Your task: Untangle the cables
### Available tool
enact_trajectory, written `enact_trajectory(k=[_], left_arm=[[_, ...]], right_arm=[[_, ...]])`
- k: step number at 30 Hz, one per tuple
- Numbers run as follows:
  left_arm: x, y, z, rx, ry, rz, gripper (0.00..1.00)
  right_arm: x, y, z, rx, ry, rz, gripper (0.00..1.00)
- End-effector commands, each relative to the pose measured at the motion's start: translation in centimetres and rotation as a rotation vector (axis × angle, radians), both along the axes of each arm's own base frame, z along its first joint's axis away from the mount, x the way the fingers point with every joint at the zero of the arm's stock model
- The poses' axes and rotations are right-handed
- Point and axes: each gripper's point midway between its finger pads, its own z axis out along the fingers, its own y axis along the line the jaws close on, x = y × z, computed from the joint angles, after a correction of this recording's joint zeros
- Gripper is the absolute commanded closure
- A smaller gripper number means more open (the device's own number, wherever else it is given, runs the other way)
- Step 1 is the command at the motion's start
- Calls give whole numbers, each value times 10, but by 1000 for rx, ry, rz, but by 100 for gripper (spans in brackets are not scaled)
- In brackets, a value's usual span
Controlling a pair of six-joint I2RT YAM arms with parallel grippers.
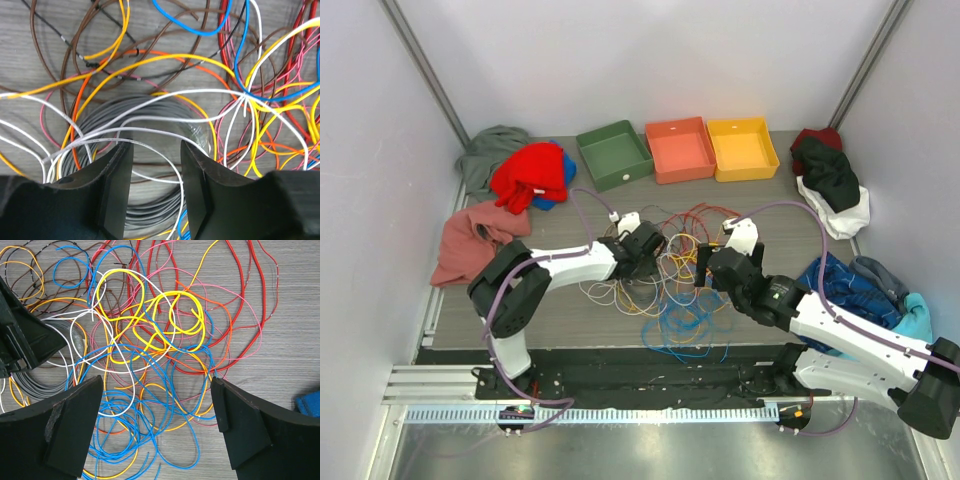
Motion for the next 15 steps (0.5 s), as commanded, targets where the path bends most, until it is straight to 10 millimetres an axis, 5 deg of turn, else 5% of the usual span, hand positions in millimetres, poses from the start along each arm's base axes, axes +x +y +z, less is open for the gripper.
enact_trajectory(k=[1, 5, 10, 13, 15], left_arm=[[10, -7, -7, -45, 7, 26, 54], [9, -6, -15, -38, 36, 20, 62], [4, -1, -11, -34, 37, 13, 92], [-2, 5, 18, -41, -5, -15, 100], [-9, 9, 61, -60, -81, -54, 100]], right_arm=[[3, 2, 5, 13, -19, -11, 3], [4, 0, 6, 9, -25, -14, 3], [4, 0, 6, 7, -26, -14, 3], [4, 1, 10, 16, -30, -14, 2], [4, 2, 15, 30, -37, -11, 2]])
